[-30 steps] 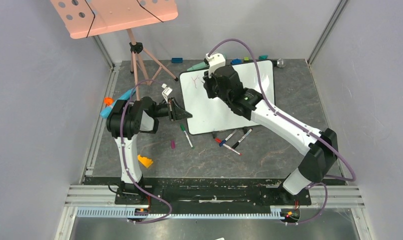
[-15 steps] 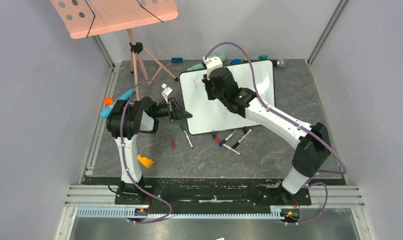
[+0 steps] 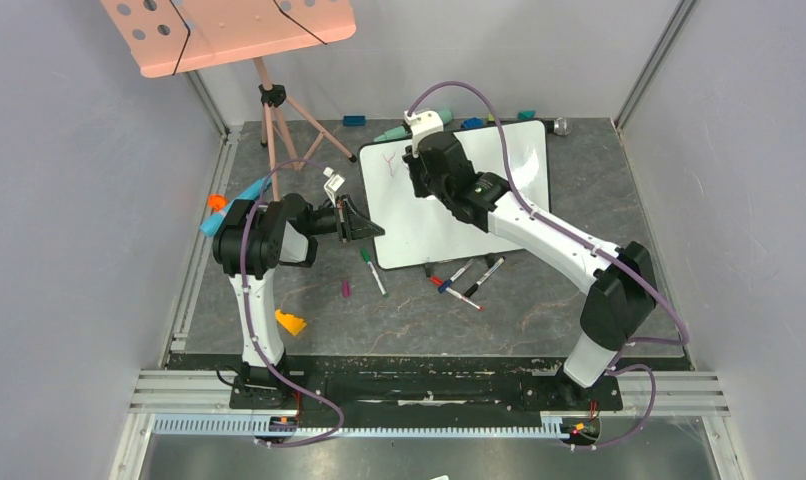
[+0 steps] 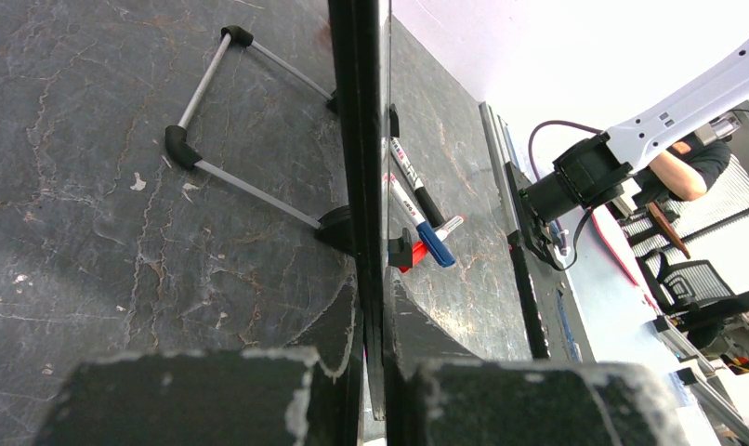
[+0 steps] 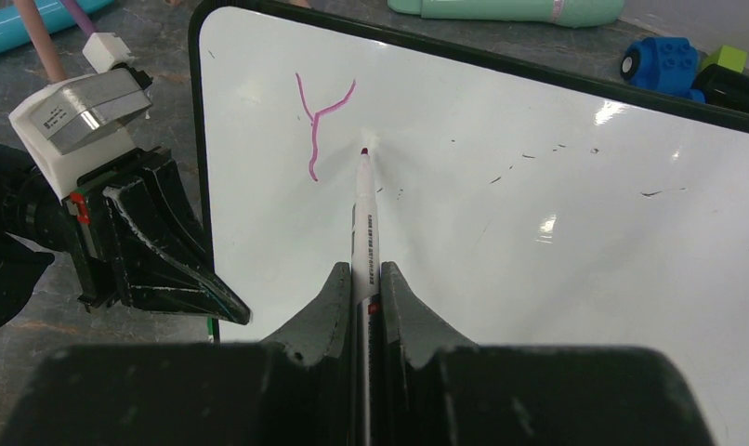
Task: Write a sentence on the whiteboard
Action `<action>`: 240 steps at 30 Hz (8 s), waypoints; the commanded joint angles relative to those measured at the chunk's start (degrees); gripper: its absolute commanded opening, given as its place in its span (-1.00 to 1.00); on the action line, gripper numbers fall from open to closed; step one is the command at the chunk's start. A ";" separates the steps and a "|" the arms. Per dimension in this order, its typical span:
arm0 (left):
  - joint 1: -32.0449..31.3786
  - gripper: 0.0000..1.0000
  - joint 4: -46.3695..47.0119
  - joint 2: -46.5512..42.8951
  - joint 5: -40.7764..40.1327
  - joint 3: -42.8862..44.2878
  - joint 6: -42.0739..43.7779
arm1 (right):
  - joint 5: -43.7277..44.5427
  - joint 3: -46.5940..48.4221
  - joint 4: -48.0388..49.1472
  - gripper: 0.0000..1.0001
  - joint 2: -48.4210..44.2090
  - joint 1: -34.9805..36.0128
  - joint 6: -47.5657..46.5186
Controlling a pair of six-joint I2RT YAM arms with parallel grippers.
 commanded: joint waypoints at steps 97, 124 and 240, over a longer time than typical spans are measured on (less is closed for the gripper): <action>-0.69 -0.96 5.11 0.35 0.81 -0.33 6.56 | -5.14 3.59 2.09 -1.00 0.92 -1.21 -2.06; -0.68 -0.96 5.14 0.39 1.06 -0.15 6.33 | -1.08 -2.83 2.83 -1.00 -3.61 -3.32 -1.02; -0.69 -0.96 5.13 0.47 0.97 -0.15 6.46 | -2.61 -8.58 0.50 -1.00 -3.53 -6.67 1.31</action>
